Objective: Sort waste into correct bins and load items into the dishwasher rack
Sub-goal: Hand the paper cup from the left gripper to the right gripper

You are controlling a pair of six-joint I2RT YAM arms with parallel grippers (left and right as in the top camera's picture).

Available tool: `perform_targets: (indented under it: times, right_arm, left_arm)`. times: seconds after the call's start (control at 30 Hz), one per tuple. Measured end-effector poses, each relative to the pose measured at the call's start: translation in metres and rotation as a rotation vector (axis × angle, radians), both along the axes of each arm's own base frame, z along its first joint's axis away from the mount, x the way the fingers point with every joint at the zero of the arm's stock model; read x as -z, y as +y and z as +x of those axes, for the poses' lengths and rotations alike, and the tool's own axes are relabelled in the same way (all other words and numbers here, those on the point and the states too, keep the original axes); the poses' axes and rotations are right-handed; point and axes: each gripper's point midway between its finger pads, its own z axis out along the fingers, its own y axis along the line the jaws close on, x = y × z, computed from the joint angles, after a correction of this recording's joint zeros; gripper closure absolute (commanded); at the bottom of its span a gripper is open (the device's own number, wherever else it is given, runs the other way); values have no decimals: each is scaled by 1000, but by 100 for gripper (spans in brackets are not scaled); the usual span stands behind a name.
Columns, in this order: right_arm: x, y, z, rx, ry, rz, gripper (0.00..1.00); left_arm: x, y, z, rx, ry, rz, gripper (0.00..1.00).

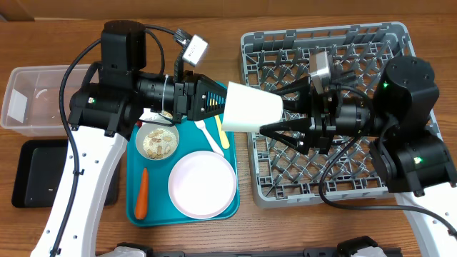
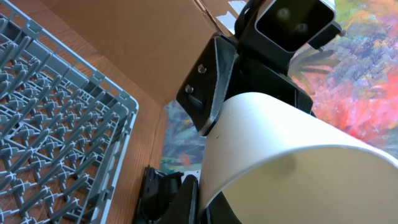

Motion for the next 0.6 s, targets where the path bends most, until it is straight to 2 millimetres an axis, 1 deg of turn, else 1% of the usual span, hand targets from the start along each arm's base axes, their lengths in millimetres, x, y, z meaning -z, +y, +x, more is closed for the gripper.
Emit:
perform_targets:
  times: [0.03, 0.07, 0.1, 0.13, 0.17, 0.2, 0.27, 0.33, 0.43, 0.5, 0.53, 0.6]
  right_arm:
    - [0, 0, 0, 0, 3, 0, 48]
    - [0, 0, 0, 0, 3, 1, 48]
    - [0, 0, 0, 0, 5, 1, 48]
    - [-1, 0, 0, -1, 4, 2, 49]
    - [-1, 0, 0, -2, 4, 3, 51]
    - [-1, 1, -2, -11, 5, 5, 53]
    - [-2, 1, -2, -9, 24, 8, 56]
    - [-2, 1, 0, 7, 47, 6, 56]
    - [3, 0, 10, 78, 102, -7, 56]
    - [10, -3, 18, 144, 146, -27, 56]
    - [14, -5, 21, 176, 171, -39, 55]
    - [20, -12, 27, 277, 202, -67, 56]
  left_arm:
    - [0, 0, 0, 0, 0, 0, 96]
    - [0, 0, 0, 1, 0, -1, 92]
    - [0, 0, 0, 1, -1, -1, 84]
    - [0, 0, 0, 1, -1, -1, 70]
    - [0, 0, 0, -2, -9, 1, 59]
    - [1, 0, 1, -10, -4, 7, 53]
    - [3, 0, 4, -25, -8, 17, 38]
    - [4, 0, 5, -32, -2, 23, 28]
    - [5, 0, 7, -41, -3, 30, 20]
    - [7, 1, 10, -60, -1, 42, 15]
    - [11, 3, 15, -88, 1, 58, 10]
    - [19, 11, 26, -151, 14, 97, 6]
